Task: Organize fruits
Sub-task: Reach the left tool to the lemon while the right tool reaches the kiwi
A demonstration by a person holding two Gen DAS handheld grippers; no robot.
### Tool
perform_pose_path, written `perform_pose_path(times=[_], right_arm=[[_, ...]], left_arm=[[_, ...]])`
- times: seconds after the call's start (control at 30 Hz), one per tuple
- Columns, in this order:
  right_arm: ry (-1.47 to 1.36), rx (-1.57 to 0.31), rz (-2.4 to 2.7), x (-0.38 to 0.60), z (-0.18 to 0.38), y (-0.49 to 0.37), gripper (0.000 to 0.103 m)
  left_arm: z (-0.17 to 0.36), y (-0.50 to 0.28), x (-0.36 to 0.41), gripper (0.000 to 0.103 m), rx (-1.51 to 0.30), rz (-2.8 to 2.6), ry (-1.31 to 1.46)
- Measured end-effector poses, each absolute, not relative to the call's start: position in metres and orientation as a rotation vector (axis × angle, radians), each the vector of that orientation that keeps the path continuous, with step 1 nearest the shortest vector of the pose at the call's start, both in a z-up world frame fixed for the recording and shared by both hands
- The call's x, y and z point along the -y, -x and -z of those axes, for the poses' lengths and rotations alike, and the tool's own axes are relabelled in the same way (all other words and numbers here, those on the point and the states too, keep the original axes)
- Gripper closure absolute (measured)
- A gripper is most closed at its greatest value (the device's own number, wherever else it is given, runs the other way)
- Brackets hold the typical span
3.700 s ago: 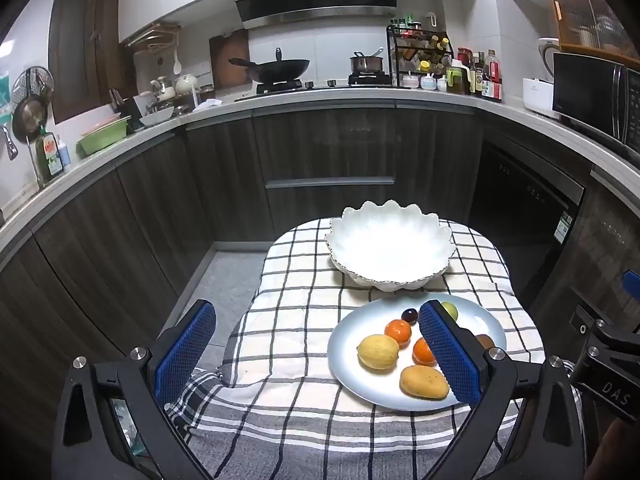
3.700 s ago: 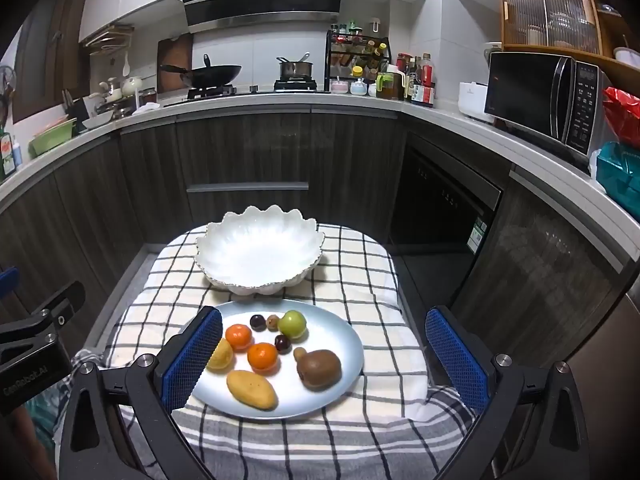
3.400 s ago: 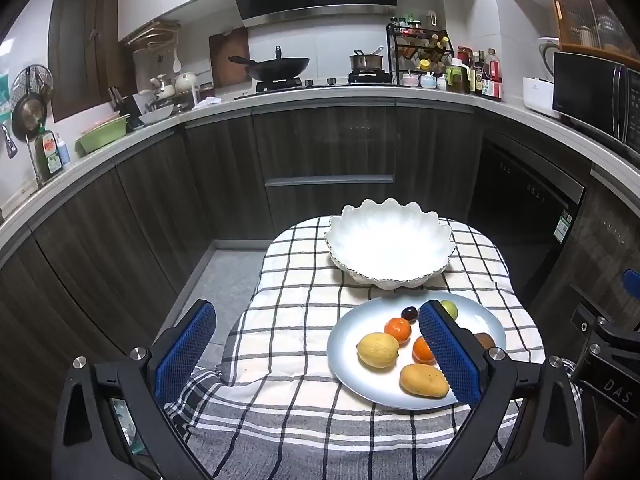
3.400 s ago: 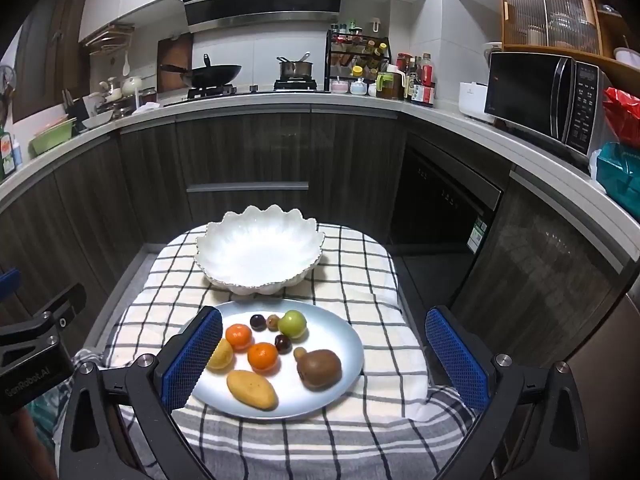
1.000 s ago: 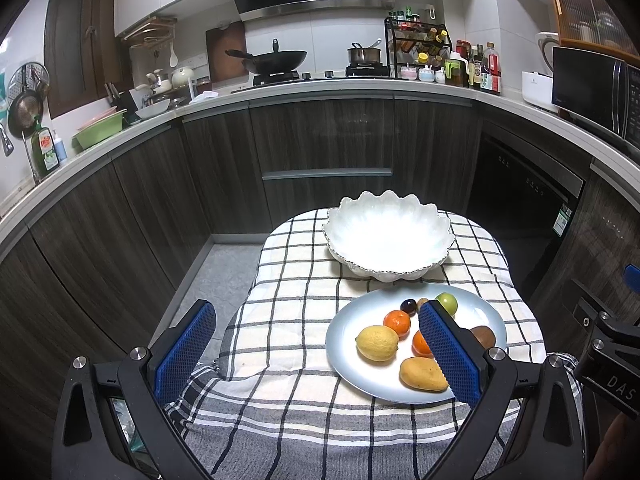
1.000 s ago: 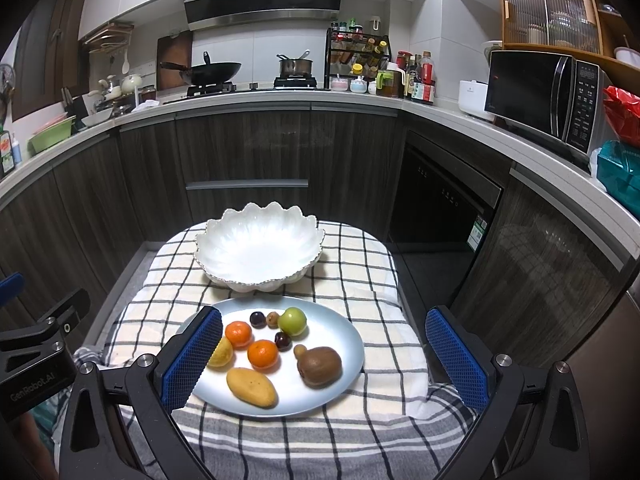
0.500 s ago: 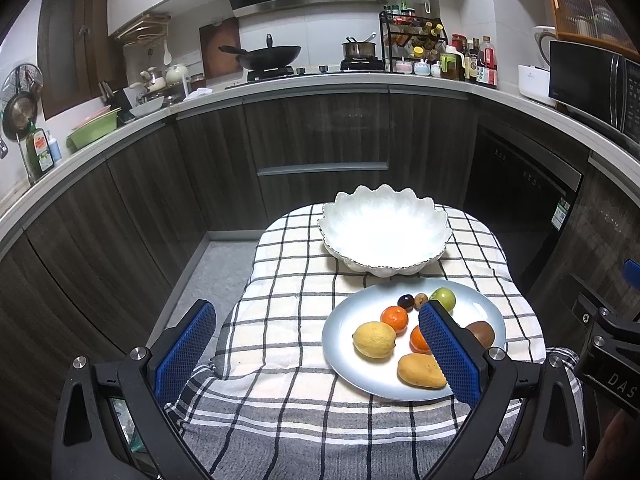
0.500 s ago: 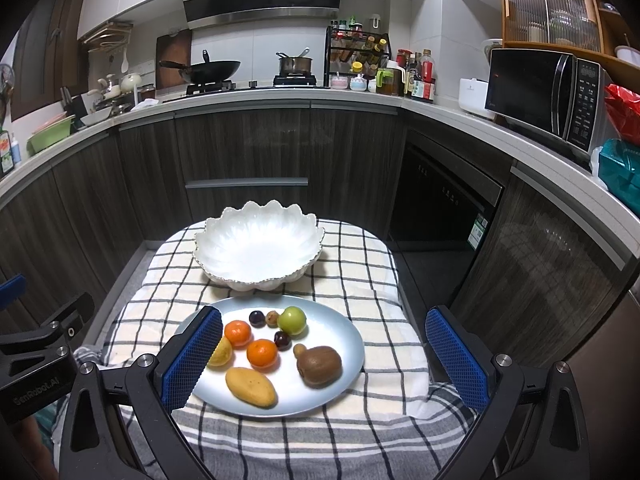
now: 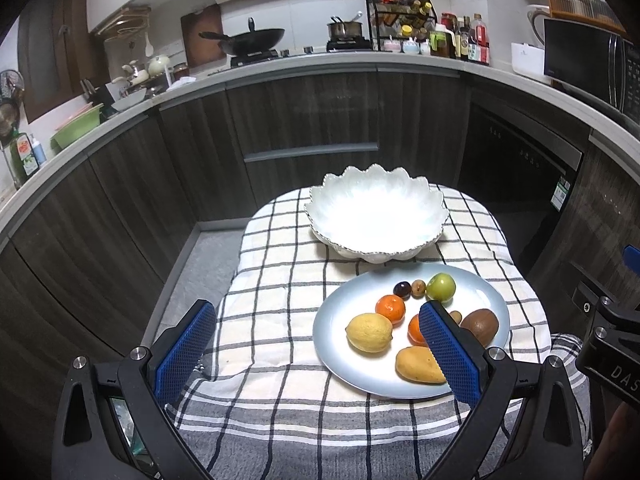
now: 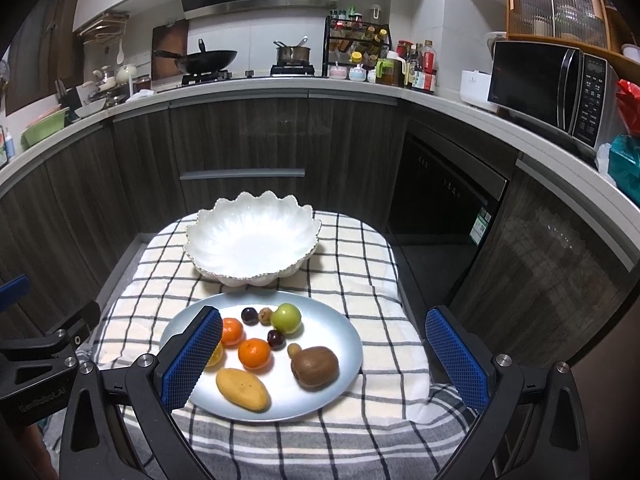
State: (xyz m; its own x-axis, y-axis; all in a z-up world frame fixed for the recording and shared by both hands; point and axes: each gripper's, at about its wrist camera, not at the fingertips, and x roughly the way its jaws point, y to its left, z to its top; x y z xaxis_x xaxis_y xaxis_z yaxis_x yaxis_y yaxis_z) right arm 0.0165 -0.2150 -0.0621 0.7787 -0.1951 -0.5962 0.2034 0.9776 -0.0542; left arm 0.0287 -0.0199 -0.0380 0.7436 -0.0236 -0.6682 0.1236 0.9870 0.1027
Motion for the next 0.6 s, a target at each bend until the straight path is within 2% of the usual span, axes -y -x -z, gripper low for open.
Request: perform_pose_path(times=[0.6], right_arm=[[-0.022,-0.788,0.216,0.230,0.112,-0.060,0.000]], left_arm=[[0.094,-0.078,0.043,0.000,-0.852,0.119,-0.201]])
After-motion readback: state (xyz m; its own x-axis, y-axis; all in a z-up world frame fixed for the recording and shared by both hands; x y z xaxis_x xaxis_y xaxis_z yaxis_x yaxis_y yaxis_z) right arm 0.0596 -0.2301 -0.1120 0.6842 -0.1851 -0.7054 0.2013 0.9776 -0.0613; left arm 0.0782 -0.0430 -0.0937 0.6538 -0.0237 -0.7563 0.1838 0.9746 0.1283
